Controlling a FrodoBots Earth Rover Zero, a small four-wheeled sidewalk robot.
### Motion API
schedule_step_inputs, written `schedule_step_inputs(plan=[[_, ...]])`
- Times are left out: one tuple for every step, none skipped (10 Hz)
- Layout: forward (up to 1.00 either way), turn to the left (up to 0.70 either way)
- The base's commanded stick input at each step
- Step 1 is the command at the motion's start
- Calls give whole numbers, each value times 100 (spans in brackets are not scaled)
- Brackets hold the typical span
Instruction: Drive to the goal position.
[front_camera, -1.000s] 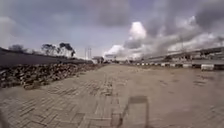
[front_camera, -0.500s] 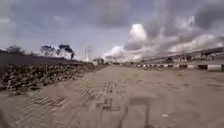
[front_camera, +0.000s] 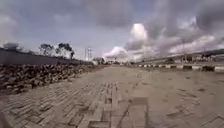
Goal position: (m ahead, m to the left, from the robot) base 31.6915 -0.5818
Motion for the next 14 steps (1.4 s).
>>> schedule_step_inputs(plan=[[100, 0], [100, 0], [100, 0], [100, 0], [100, 0], [100, 0], [100, 0], [100, 0], [100, 0], [100, 0], [100, 0], [100, 0], [100, 0], [100, 0]])
